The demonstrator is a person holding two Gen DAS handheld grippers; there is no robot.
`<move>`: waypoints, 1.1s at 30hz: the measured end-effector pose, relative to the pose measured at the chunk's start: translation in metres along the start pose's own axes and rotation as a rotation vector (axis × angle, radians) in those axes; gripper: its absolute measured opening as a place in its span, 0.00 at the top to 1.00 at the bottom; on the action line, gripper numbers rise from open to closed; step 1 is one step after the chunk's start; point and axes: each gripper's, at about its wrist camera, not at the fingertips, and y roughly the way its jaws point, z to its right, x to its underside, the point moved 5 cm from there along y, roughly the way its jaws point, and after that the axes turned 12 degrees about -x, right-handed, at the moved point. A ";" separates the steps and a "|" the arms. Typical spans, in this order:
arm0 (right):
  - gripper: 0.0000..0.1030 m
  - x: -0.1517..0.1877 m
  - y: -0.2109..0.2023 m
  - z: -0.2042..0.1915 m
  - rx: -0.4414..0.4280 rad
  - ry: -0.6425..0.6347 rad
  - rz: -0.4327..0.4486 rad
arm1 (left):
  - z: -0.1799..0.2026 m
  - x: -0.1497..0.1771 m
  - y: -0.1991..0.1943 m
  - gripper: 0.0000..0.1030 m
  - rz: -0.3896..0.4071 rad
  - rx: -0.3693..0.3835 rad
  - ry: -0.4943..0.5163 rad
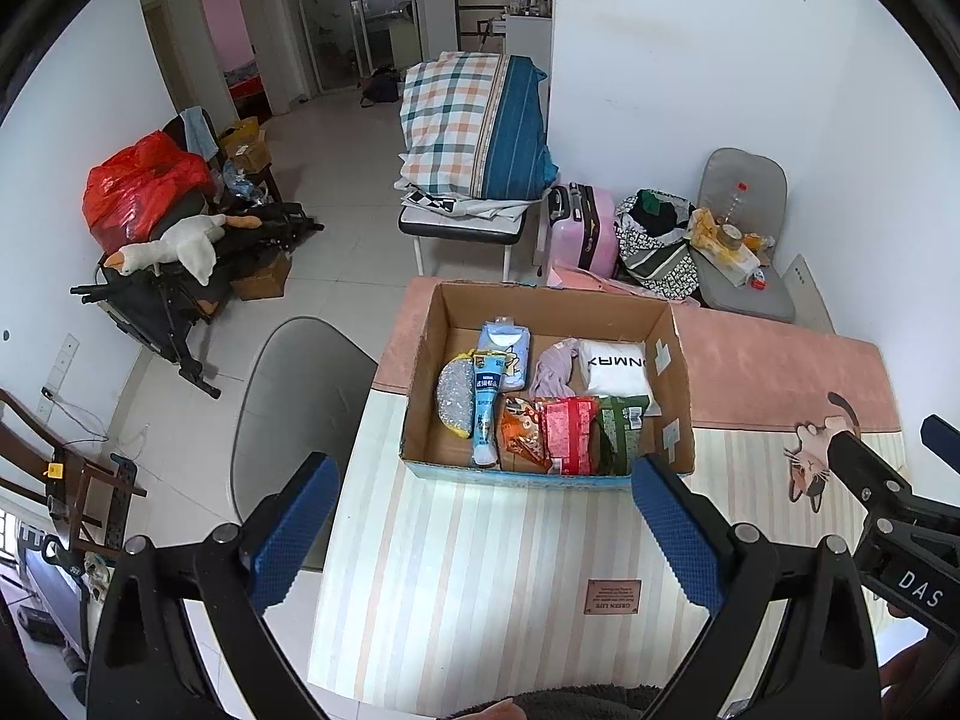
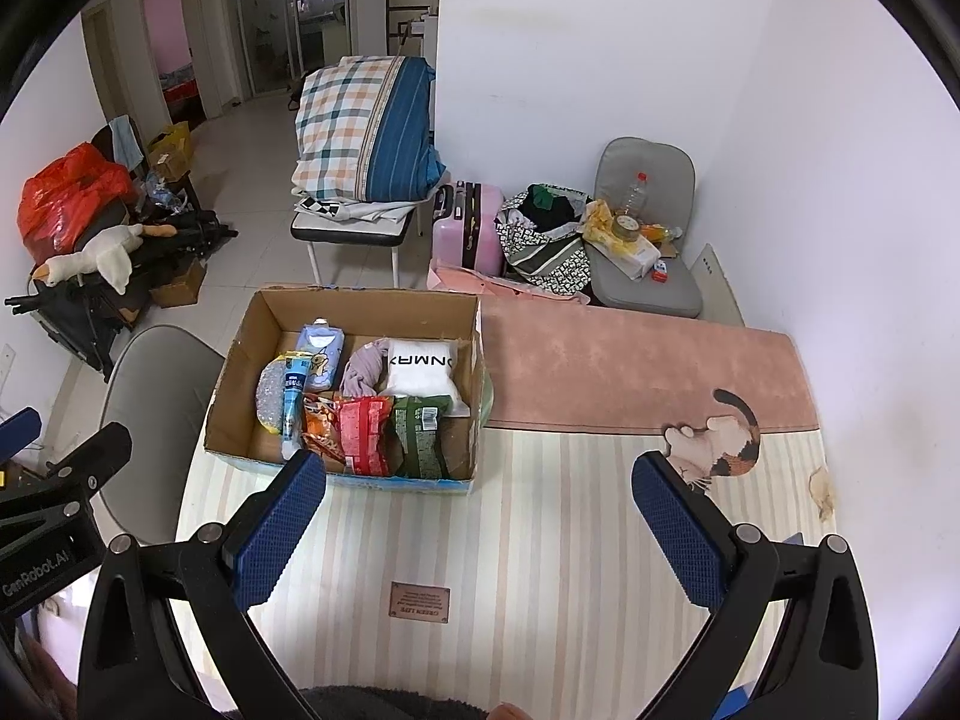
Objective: Organize soft objects
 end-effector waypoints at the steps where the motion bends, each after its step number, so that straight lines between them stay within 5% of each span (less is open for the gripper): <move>1: 0.00 0.000 0.000 0.000 0.001 -0.005 0.000 | 0.000 0.001 0.000 0.03 -0.002 -0.001 0.000; 33: 0.00 -0.003 0.008 -0.006 -0.004 -0.025 -0.017 | 0.002 0.000 0.008 0.03 -0.022 0.004 -0.008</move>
